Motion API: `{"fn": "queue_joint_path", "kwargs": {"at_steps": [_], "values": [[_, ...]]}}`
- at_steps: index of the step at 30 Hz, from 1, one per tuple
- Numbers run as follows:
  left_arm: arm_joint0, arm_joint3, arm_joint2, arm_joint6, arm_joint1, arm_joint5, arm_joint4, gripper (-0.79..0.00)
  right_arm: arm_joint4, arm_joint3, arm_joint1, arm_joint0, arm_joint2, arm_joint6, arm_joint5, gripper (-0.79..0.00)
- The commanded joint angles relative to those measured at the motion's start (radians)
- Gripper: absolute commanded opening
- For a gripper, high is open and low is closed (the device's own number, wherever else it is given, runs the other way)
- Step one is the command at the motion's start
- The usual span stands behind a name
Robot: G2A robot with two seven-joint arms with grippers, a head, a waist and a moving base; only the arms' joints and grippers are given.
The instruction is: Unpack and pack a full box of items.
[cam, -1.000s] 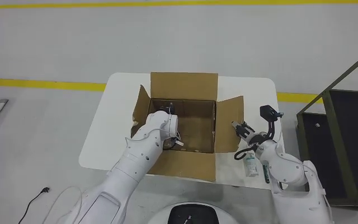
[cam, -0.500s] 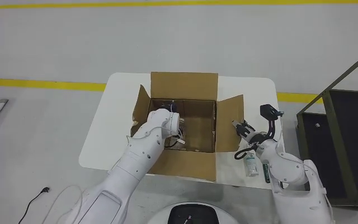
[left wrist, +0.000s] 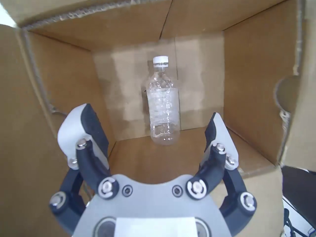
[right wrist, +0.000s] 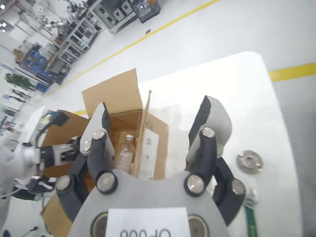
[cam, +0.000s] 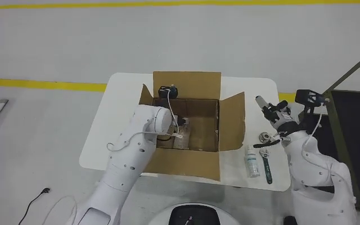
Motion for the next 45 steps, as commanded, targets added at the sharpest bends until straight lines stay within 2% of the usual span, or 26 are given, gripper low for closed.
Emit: {"fn": "queue_joint_path", "kwargs": {"at_steps": [1,2,3,4,8,10,20,22,28,29,31,33,36,45], "values": [[0.027,-0.072,-0.025,-0.001,0.009,-0.031,0.013,0.0,-0.105,-0.019,0.015,-0.006,0.043,0.134,-0.066,-0.456],[0.039,-0.096,-0.037,-0.006,0.012,-0.04,0.013,0.0,-0.143,-0.032,0.022,-0.009,0.062,0.184,-0.107,-0.545],[0.05,-0.12,-0.047,-0.008,0.015,-0.049,0.012,0.0,-0.167,-0.045,0.028,-0.015,0.076,0.24,-0.146,-0.696],[0.059,-0.142,-0.058,-0.008,0.018,-0.053,0.012,0.0,-0.182,-0.058,0.034,-0.023,0.089,0.295,-0.184,-0.785],[0.084,-0.215,-0.092,0.007,0.027,-0.073,0.015,0.0,-0.238,-0.094,0.054,-0.065,0.121,0.472,-0.363,-0.785],[0.094,-0.231,-0.105,0.017,0.029,-0.072,0.001,0.0,-0.253,-0.099,0.06,-0.088,0.126,0.517,-0.408,-0.785],[0.094,-0.231,-0.105,0.017,0.029,-0.072,0.001,0.0,-0.268,-0.099,0.062,-0.101,0.119,0.51,-0.425,-0.785],[0.094,-0.231,-0.105,0.017,0.029,-0.072,0.001,0.0,-0.325,-0.092,0.067,-0.125,0.075,0.537,-0.476,-0.785],[0.094,-0.231,-0.105,0.017,0.029,-0.072,0.001,0.0,-0.391,-0.009,0.067,-0.106,-0.031,0.704,-0.381,-0.785],[0.094,-0.231,-0.105,0.017,0.029,-0.072,0.001,0.0,-0.403,0.006,0.067,-0.094,-0.047,0.72,-0.372,-0.742],[0.094,-0.231,-0.105,0.017,0.029,-0.072,0.001,0.0,-0.414,0.038,0.066,-0.067,-0.073,0.724,-0.347,-0.557],[0.094,-0.231,-0.105,0.017,0.029,-0.072,0.001,0.0,-0.434,0.07,0.066,-0.041,-0.094,0.722,-0.324,-0.545],[0.094,-0.231,-0.105,0.017,0.029,-0.072,0.001,0.0,-0.445,0.104,0.064,-0.015,-0.12,0.733,-0.288,-0.406],[0.094,-0.231,-0.105,0.017,0.029,-0.072,0.001,0.0,-0.442,0.21,0.064,0.002,-0.147,0.722,-0.246,-0.394]]}}
